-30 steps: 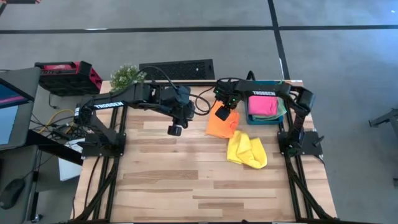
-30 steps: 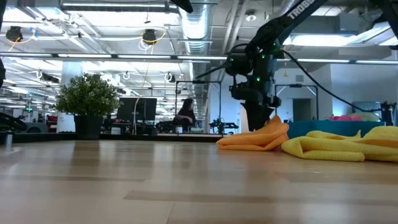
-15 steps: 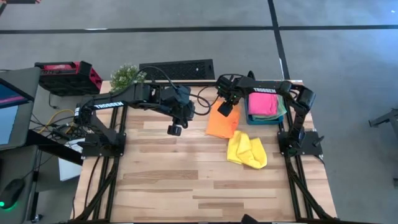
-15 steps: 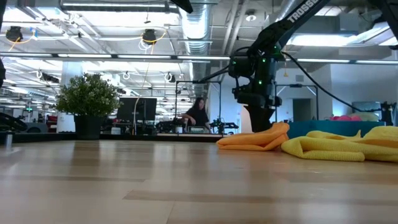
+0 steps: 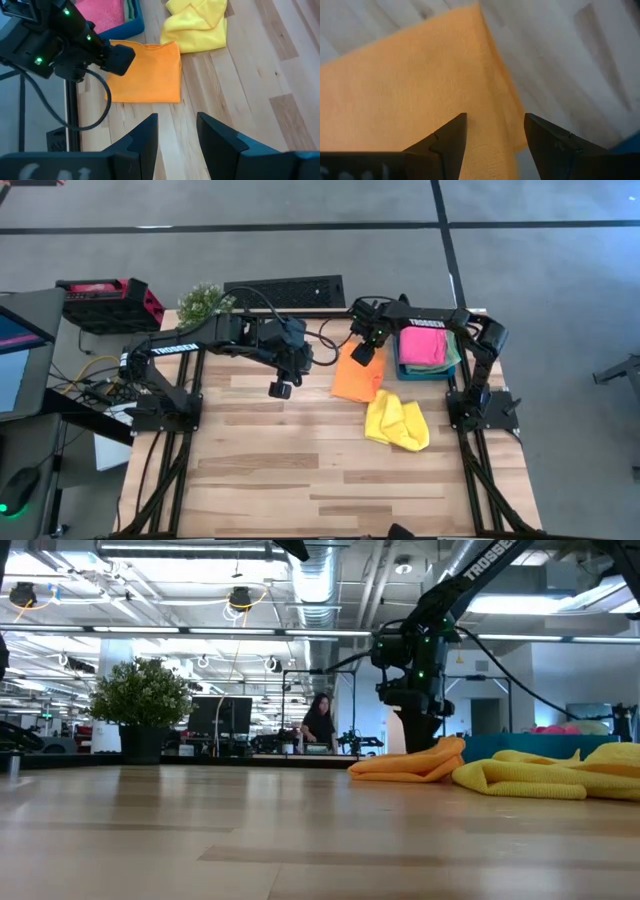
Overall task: Fold microfiber towels
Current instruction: Put the orange folded microfiber towel into the bin
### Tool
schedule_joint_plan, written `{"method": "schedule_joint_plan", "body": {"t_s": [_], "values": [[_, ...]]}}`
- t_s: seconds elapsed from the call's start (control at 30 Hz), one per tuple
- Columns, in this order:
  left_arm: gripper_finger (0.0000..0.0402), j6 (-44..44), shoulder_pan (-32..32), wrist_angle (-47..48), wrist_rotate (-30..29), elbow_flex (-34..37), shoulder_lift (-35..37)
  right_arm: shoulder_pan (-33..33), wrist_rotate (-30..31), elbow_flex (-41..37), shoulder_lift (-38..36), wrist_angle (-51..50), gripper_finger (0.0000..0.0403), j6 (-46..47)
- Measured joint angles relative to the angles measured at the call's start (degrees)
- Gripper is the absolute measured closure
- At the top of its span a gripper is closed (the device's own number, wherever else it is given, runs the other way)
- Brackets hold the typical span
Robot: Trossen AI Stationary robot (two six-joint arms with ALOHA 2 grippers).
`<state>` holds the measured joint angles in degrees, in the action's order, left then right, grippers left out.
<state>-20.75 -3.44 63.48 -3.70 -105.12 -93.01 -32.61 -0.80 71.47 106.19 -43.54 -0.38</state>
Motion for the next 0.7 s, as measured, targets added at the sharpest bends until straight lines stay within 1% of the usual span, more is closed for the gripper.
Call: {"method": "schedule_joint_plan", "body": {"t_s": [0.2,0.43,0.6,0.7], "values": [[0.0274,0.0,0.0,0.1,0.0,0.0,0.0,0.1,-0.7,-2.4,0.0,0.3,0.0181,-0.1],[0.0274,0.0,0.0,0.1,0.0,0.0,0.0,0.1,-0.7,-2.4,0.0,3.2,0.0181,-1.2],[0.0274,0.1,0.0,0.1,0.0,0.0,0.0,0.1,-0.7,-2.4,0.1,3.2,0.0181,-1.3],[0.0274,0.1,0.0,0.1,0.1,0.0,0.0,0.3,-1.0,-2.4,2.0,3.6,0.0181,-2.4]]}}
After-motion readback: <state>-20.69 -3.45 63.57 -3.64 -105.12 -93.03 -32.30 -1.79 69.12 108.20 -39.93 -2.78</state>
